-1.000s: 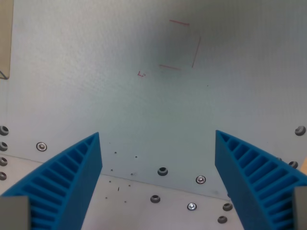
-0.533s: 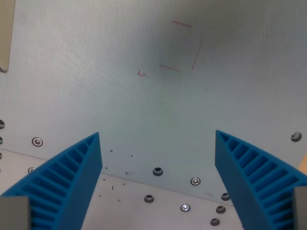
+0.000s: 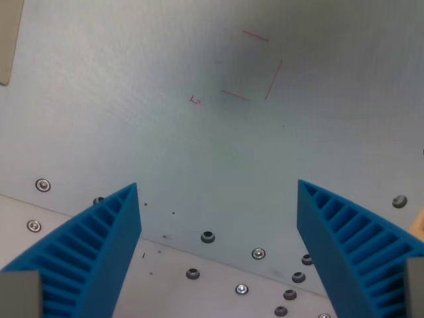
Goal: Rotate around base positive z
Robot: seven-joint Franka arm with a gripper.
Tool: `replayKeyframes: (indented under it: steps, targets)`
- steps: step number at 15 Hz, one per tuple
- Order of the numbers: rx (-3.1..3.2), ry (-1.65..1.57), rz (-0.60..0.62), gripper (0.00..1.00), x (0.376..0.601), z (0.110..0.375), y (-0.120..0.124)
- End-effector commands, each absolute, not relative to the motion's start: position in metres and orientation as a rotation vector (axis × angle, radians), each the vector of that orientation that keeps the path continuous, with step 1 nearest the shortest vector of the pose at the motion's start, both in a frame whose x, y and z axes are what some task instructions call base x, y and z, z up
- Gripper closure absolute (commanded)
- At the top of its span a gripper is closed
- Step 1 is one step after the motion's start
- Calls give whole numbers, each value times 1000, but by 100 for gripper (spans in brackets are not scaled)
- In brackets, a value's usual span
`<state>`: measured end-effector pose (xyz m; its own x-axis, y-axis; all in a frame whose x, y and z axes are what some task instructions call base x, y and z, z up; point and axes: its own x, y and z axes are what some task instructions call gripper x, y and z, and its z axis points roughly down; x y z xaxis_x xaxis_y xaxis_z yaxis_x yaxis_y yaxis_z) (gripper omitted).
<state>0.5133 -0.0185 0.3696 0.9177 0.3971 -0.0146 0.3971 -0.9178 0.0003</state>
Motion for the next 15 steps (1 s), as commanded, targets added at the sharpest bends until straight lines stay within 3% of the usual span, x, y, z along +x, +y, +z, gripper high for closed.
replayKeyframes:
  steps: [1, 15]
  targets:
    - [3017, 852, -11, 0, 513, 373, -19]
    - [2936, 1094, -11, 0, 513, 373, -19]
